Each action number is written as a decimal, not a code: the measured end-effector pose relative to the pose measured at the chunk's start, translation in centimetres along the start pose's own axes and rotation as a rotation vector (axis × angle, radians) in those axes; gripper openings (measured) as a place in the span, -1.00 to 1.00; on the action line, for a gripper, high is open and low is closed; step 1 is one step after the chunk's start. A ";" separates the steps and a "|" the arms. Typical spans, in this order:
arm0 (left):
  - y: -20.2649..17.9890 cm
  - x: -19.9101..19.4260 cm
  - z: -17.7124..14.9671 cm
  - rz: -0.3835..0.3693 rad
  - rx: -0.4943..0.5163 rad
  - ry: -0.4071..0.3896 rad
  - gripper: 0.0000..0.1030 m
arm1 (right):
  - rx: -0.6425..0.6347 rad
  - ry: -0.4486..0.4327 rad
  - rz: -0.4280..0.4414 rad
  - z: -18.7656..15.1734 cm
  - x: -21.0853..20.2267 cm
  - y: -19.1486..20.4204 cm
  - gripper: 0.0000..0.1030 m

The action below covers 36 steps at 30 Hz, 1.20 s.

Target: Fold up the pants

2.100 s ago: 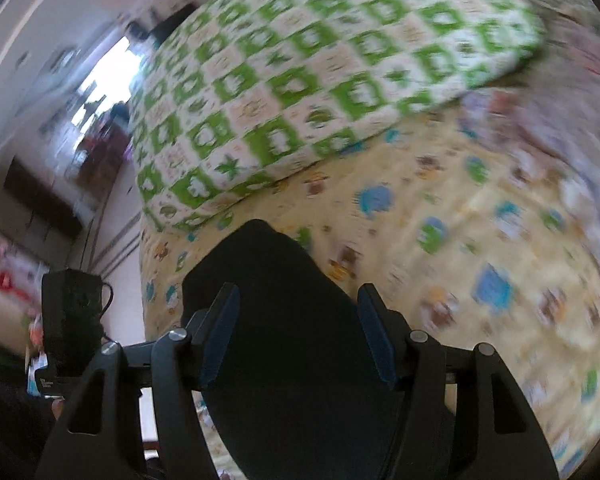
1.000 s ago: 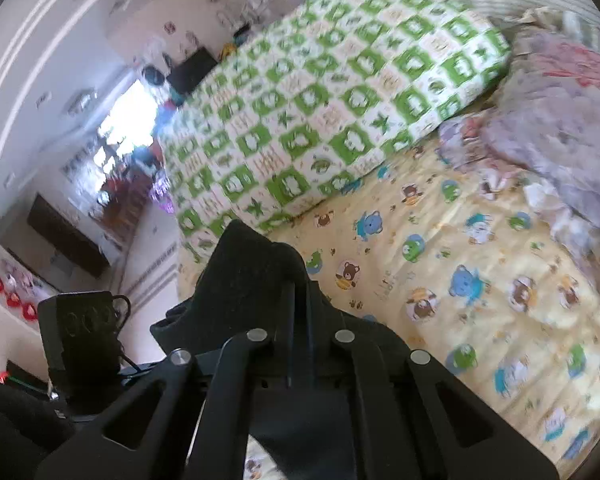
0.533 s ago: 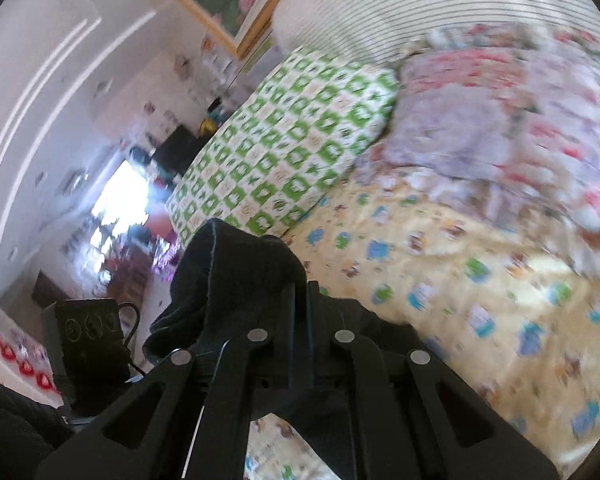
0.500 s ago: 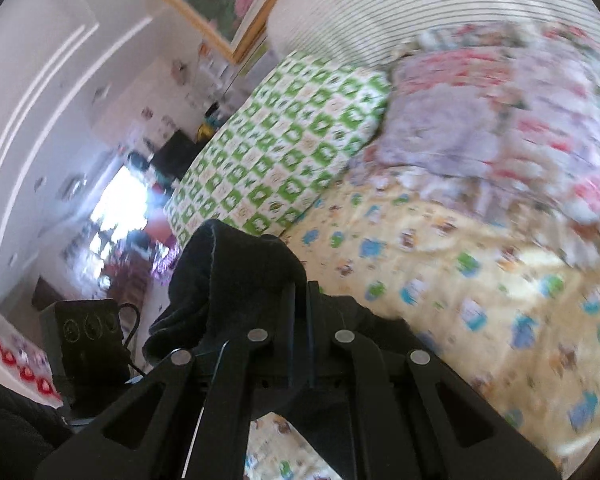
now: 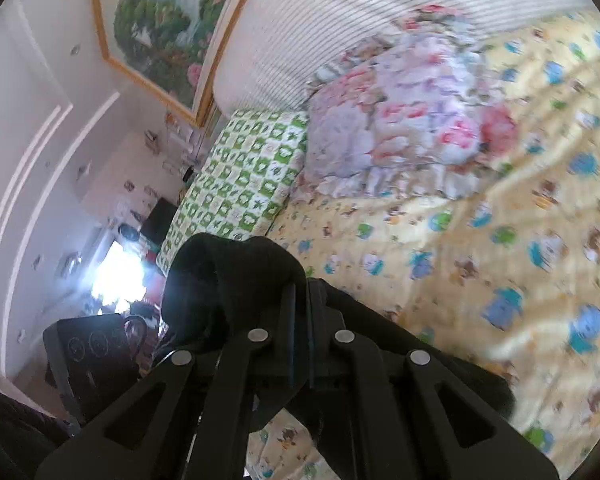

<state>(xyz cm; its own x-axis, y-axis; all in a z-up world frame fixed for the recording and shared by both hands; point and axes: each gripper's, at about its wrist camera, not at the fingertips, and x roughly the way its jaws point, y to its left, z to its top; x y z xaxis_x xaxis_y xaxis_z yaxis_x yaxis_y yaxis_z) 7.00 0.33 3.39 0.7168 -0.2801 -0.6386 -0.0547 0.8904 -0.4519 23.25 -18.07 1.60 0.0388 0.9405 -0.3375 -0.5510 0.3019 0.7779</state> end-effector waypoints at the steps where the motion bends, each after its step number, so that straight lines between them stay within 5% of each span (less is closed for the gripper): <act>1: -0.3 0.5 -0.2 0.003 0.010 0.008 -0.68 | 0.010 -0.006 -0.001 -0.2 -0.3 -0.4 -0.89; 14: -2.8 4.6 -1.5 0.022 0.099 0.069 -0.63 | 0.107 -0.080 -0.015 -2.4 -3.4 -4.9 -0.89; 21: -2.8 4.9 -1.9 -0.008 0.097 0.079 -0.31 | 0.141 -0.121 -0.110 -3.1 -5.0 -6.1 -0.89; 26: -3.7 4.5 -2.5 -0.051 0.122 0.087 0.13 | 0.130 -0.124 -0.173 -3.7 -5.9 -5.6 -0.89; 36: -4.1 2.8 -4.0 -0.161 0.149 0.126 0.18 | 0.151 -0.136 -0.289 -5.8 -8.3 -5.1 -0.89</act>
<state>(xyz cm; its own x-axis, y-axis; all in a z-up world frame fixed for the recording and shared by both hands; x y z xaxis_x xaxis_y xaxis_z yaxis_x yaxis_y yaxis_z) 6.45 -5.57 0.98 0.6154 -0.4566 -0.6425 0.1633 0.8713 -0.4629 20.85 -28.34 -2.63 0.2914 0.8216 -0.4899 -0.3715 0.5692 0.7335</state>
